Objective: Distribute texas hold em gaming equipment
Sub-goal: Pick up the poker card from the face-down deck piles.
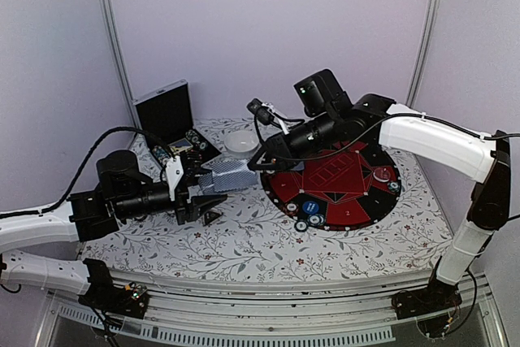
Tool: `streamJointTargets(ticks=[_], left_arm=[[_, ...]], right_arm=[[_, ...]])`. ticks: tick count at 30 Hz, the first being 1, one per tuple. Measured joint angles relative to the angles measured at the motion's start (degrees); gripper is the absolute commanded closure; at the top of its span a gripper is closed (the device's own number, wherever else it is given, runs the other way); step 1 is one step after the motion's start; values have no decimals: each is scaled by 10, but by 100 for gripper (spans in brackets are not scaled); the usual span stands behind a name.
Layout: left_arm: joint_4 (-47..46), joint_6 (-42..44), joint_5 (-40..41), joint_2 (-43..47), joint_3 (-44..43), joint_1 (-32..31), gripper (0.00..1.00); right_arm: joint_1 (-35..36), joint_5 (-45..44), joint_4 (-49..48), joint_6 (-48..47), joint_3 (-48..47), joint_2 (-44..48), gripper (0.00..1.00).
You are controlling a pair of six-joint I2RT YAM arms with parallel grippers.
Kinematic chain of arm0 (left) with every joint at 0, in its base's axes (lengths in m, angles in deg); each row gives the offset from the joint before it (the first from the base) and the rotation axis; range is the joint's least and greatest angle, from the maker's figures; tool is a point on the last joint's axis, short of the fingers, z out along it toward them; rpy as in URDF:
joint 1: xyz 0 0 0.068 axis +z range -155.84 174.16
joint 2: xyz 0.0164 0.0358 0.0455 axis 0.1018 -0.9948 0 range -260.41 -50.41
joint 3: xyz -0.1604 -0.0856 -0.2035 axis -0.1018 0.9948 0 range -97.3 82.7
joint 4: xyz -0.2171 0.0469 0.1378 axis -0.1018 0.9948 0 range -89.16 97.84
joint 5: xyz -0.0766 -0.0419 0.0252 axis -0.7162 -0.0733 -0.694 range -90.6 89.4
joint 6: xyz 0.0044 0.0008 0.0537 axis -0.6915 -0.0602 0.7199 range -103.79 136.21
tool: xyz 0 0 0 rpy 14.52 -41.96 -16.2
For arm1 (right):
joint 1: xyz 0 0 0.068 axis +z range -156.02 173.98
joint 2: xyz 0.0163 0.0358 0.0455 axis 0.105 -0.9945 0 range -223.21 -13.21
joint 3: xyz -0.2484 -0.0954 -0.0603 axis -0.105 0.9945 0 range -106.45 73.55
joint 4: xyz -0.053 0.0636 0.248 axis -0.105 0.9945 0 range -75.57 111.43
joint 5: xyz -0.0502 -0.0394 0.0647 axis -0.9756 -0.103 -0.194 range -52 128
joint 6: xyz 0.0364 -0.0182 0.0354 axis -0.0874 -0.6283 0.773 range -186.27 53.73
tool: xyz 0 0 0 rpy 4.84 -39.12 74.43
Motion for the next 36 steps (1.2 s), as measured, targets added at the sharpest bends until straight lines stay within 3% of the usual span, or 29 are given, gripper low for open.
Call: streamJointTargets(ticks=[16, 36], left_arm=[[0, 0, -2, 0, 0, 0, 47], [0, 0, -2, 0, 0, 0, 47]], right_arm=[[-13, 23, -3, 11, 9, 35, 98], [-82, 71, -103, 83, 83, 120, 98]])
